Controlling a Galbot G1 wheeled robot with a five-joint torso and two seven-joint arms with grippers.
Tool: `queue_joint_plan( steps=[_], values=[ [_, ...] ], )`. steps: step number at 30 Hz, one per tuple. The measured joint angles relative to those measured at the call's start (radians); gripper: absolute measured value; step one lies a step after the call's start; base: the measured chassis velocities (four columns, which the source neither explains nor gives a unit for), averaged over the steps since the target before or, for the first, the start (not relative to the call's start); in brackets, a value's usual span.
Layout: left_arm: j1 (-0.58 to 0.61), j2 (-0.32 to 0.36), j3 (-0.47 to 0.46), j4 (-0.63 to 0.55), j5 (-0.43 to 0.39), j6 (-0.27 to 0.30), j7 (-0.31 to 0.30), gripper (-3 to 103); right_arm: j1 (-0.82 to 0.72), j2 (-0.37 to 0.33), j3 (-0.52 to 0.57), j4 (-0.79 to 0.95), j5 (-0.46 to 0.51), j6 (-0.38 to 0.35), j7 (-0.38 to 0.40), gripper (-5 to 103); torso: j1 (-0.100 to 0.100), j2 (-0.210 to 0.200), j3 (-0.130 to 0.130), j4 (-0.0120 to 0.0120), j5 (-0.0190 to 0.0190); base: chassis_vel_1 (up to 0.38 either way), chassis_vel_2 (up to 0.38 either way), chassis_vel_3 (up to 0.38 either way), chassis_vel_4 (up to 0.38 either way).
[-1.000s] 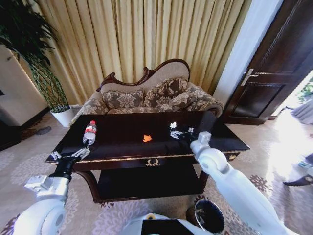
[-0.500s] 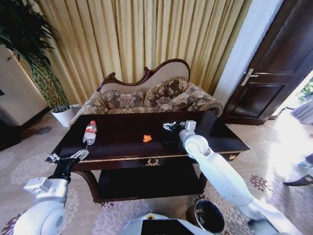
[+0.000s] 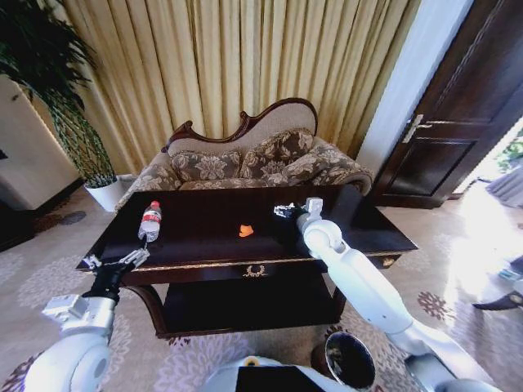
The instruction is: Move to the front of the table and place the trash on the table into the trash bin.
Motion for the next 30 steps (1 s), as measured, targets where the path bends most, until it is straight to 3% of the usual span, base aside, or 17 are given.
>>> queue_joint_plan(
  steps=[3, 6, 10, 15, 17, 20, 21, 23, 25, 26, 27, 29, 30],
  values=[
    [0.0, 0.001, 0.0, 0.0, -0.001, 0.0, 0.0, 100, -0.001, 0.0, -0.001, -0.003, -0.004, -0.001, 0.001, 96, 0.0, 0.0, 0.0, 0.0, 0.0, 0.0, 0.0, 0.0, 0.0],
    [-0.002, 0.002, 0.001, 0.0, -0.001, -0.001, 0.0, 100, -0.008, -0.002, -0.002, -0.008, -0.024, -0.001, 0.0, 83, 0.0, 0.0, 0.0, 0.0, 0.0, 0.0, 0.0, 0.0, 0.0],
    [-0.003, 0.002, 0.004, 0.0, -0.001, -0.003, 0.0, 100, -0.02, -0.005, -0.002, -0.012, -0.054, -0.001, -0.008, 73, 0.0, 0.0, 0.0, -0.0001, 0.0, 0.0, 0.0, 0.0, 0.0],
    [-0.001, 0.001, 0.005, -0.003, -0.001, -0.004, 0.0, 100, -0.031, -0.011, 0.002, -0.012, -0.071, 0.0, -0.009, 66, 0.0, 0.0, 0.0, 0.0, 0.0, 0.0, 0.0, 0.0, 0.0],
    [-0.003, 0.003, 0.006, -0.004, -0.002, -0.004, 0.0, 100, -0.034, -0.012, 0.005, -0.012, -0.077, 0.0, -0.009, 56, 0.0, 0.0, 0.0, 0.0, 0.0001, 0.0, 0.0, 0.0, 0.0],
    [-0.004, 0.004, 0.007, -0.005, -0.003, -0.004, 0.0, 100, -0.038, -0.014, 0.007, -0.01, -0.08, 0.0, -0.009, 51, 0.0, 0.0, 0.0, 0.0, 0.0, 0.0, 0.0, 0.0, 0.0],
    [-0.004, 0.005, 0.008, -0.007, -0.003, -0.004, 0.0, 100, -0.044, -0.015, 0.008, -0.007, -0.084, 0.001, -0.009, 39, 0.0, 0.0, 0.0, 0.0, 0.0, 0.0, 0.0, 0.0, 0.0],
    [-0.004, 0.004, 0.008, -0.008, -0.003, -0.004, 0.0, 100, -0.048, -0.015, 0.009, -0.005, -0.086, 0.001, -0.009, 39, 0.0, 0.0, 0.0, 0.0, 0.0001, 0.0, 0.0, 0.0, 0.0],
    [-0.003, 0.004, 0.008, -0.008, -0.003, -0.004, 0.0, 100, -0.055, -0.016, 0.011, -0.002, -0.09, 0.002, -0.011, 28, 0.0, 0.0, 0.0, 0.0, 0.0, 0.0, 0.0, 0.0, 0.0],
    [-0.003, 0.003, 0.008, -0.008, -0.003, -0.004, 0.0, 100, -0.057, -0.016, 0.012, -0.001, -0.092, 0.002, -0.012, 28, 0.0, 0.0, 0.0, 0.0, 0.0, 0.0, 0.0, 0.0, 0.0],
    [-0.001, 0.003, 0.008, -0.009, -0.003, -0.004, 0.0, 100, -0.06, -0.016, 0.012, 0.0, -0.095, 0.003, -0.012, 18, 0.0, 0.0, 0.0, 0.0, 0.0, 0.0, 0.0, 0.0, 0.0],
    [-0.001, 0.002, 0.007, -0.01, -0.003, -0.004, 0.0, 100, -0.062, -0.016, 0.013, 0.001, -0.097, 0.005, -0.013, 18, 0.0, 0.0, 0.0, 0.0, 0.0001, 0.0, 0.0, 0.0, 0.0],
    [0.0, 0.002, 0.006, -0.011, -0.003, -0.004, 0.0, 100, -0.063, -0.016, 0.013, 0.002, -0.098, 0.006, -0.013, 12, 0.0, 0.0, 0.0, 0.0, 0.0, 0.0, 0.0, 0.0, 0.0]
  ],
)
